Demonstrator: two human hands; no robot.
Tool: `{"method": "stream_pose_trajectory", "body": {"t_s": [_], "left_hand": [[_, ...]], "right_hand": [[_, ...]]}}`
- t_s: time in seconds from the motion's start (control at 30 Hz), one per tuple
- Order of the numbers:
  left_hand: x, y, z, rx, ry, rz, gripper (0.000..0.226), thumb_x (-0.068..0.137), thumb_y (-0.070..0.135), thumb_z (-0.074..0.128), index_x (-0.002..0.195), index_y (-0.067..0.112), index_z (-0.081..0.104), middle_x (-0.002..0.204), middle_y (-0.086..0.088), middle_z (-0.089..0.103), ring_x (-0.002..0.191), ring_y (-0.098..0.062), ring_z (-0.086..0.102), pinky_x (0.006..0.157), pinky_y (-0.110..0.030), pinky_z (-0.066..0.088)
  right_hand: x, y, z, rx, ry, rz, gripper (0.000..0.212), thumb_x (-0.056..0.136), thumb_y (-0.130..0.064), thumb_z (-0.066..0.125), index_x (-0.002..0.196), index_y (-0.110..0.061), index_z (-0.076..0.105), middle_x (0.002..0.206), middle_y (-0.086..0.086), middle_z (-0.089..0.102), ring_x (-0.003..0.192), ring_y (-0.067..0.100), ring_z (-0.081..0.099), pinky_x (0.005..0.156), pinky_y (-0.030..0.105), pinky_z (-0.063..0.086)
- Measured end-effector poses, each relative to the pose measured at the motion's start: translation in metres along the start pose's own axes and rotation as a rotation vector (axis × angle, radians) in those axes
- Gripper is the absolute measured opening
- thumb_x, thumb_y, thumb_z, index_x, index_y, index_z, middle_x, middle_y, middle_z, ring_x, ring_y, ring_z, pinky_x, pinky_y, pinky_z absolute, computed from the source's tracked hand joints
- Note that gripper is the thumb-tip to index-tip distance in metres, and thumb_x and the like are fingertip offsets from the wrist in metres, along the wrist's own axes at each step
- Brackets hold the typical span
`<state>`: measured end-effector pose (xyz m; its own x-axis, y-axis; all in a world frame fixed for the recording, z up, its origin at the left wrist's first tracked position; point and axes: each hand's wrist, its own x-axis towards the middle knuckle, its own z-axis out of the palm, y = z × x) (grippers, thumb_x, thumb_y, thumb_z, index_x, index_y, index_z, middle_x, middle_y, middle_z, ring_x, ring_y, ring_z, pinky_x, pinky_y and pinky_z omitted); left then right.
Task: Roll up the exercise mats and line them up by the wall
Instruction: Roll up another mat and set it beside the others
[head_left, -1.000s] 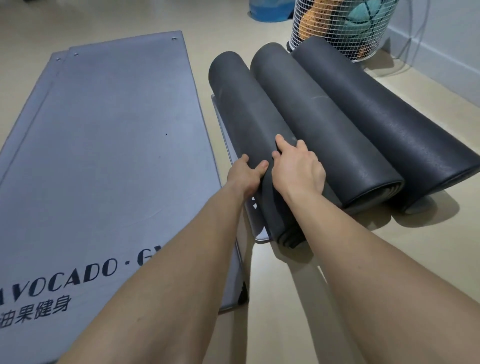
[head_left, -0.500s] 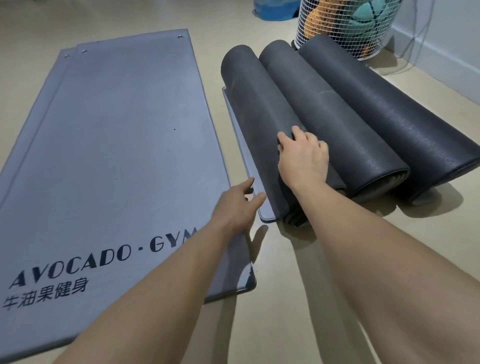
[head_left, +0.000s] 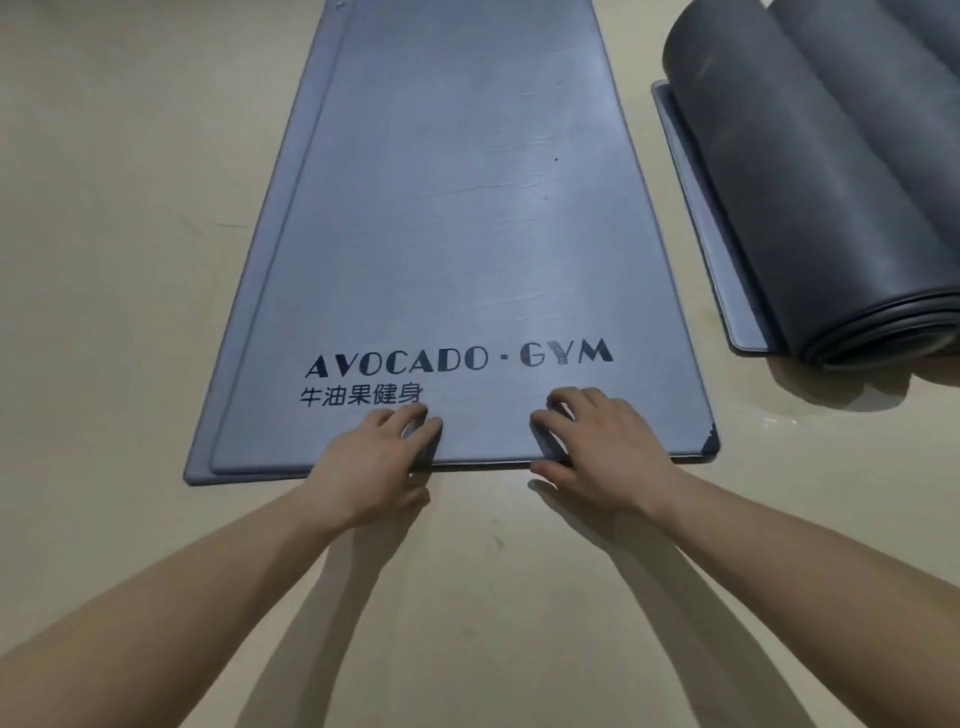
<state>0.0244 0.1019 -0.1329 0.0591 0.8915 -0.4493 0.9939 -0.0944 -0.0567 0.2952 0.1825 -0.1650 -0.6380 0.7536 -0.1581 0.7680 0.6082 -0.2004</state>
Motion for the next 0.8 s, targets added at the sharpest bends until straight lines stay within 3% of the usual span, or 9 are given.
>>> {"method": "stream_pose_trajectory", "body": {"t_s": [0.07, 0.17, 0.3, 0.43, 0.5, 0.57, 0.67, 0.77, 0.8], "left_hand": [[-0.015, -0.023, 0.007, 0.052, 0.026, -0.035, 0.066, 0.096, 0.035, 0.062, 0.153, 0.027, 0.029, 0.163, -0.001, 0.025, 0.139, -0.03, 0.038, 0.088, -0.042, 0.055], [-0.021, -0.047, 0.016, 0.045, 0.095, -0.066, 0.053, 0.098, 0.02, 0.054, 0.148, 0.026, 0.035, 0.153, -0.003, 0.036, 0.128, -0.032, 0.047, 0.078, -0.042, 0.057], [-0.011, -0.067, 0.026, 0.081, 0.156, 0.027, 0.043, 0.099, 0.024, 0.057, 0.138, 0.027, 0.04, 0.136, -0.001, 0.049, 0.102, -0.03, 0.053, 0.068, -0.043, 0.055], [-0.015, -0.082, 0.032, -0.002, 0.222, 0.103, 0.029, 0.105, 0.024, 0.047, 0.134, 0.024, 0.045, 0.139, 0.001, 0.05, 0.104, -0.028, 0.051, 0.072, -0.042, 0.052], [-0.017, -0.083, 0.028, -0.099, 0.319, 0.069, 0.023, 0.107, 0.024, 0.044, 0.128, 0.019, 0.054, 0.126, -0.004, 0.06, 0.103, -0.031, 0.056, 0.075, -0.044, 0.051], [-0.016, -0.08, 0.014, -0.183, 0.462, -0.013, 0.018, 0.106, 0.019, 0.048, 0.115, 0.014, 0.062, 0.106, -0.01, 0.068, 0.093, -0.037, 0.062, 0.067, -0.045, 0.049], [-0.019, -0.08, -0.012, -0.16, 0.534, -0.115, 0.016, 0.104, 0.015, 0.045, 0.109, 0.013, 0.06, 0.092, -0.011, 0.07, 0.075, -0.037, 0.061, 0.059, -0.038, 0.036], [-0.03, -0.082, -0.021, -0.086, 0.416, -0.082, 0.015, 0.102, 0.015, 0.043, 0.112, 0.016, 0.054, 0.089, -0.01, 0.068, 0.067, -0.033, 0.052, 0.057, -0.038, 0.035], [-0.031, -0.082, -0.022, -0.074, 0.377, -0.089, 0.015, 0.102, 0.016, 0.042, 0.113, 0.017, 0.052, 0.09, -0.01, 0.068, 0.067, -0.031, 0.05, 0.058, -0.038, 0.034]], "right_hand": [[0.0, -0.02, 0.007, 0.011, -0.012, 0.057, 0.05, 0.081, -0.067, 0.058, 0.116, -0.03, 0.056, 0.123, -0.007, 0.049, 0.114, 0.022, 0.045, 0.092, 0.039, 0.037], [0.007, -0.034, 0.007, -0.066, 0.017, 0.123, 0.049, 0.089, -0.061, 0.064, 0.125, -0.028, 0.055, 0.131, -0.004, 0.051, 0.119, 0.025, 0.047, 0.089, 0.039, 0.041], [0.01, -0.037, 0.001, -0.199, -0.002, 0.063, 0.036, 0.1, -0.054, 0.055, 0.119, -0.024, 0.057, 0.121, -0.001, 0.057, 0.106, 0.028, 0.055, 0.068, 0.034, 0.038], [0.006, -0.035, 0.004, -0.233, 0.068, -0.007, 0.024, 0.105, -0.035, 0.048, 0.103, -0.017, 0.063, 0.098, 0.003, 0.067, 0.086, 0.032, 0.061, 0.058, 0.035, 0.039], [0.015, -0.038, -0.005, -0.24, 0.135, 0.059, 0.02, 0.104, -0.024, 0.051, 0.098, -0.015, 0.067, 0.09, 0.006, 0.069, 0.078, 0.034, 0.062, 0.057, 0.035, 0.037], [0.03, -0.046, -0.028, -0.191, 0.25, 0.131, 0.029, 0.102, -0.021, 0.048, 0.085, -0.01, 0.068, 0.075, 0.012, 0.069, 0.064, 0.036, 0.063, 0.053, 0.036, 0.038], [0.034, -0.057, -0.059, -0.226, 0.218, 0.267, 0.027, 0.109, -0.024, 0.039, 0.103, -0.018, 0.065, 0.085, 0.007, 0.072, 0.071, 0.034, 0.065, 0.053, 0.034, 0.03], [0.019, -0.061, -0.059, -0.289, 0.168, 0.17, 0.021, 0.106, -0.016, 0.04, 0.113, -0.021, 0.059, 0.089, 0.004, 0.071, 0.074, 0.031, 0.062, 0.062, 0.038, 0.034], [0.011, -0.06, -0.053, -0.302, 0.252, 0.089, 0.023, 0.099, -0.008, 0.045, 0.113, -0.019, 0.06, 0.09, 0.006, 0.07, 0.076, 0.032, 0.061, 0.071, 0.04, 0.036]]}}
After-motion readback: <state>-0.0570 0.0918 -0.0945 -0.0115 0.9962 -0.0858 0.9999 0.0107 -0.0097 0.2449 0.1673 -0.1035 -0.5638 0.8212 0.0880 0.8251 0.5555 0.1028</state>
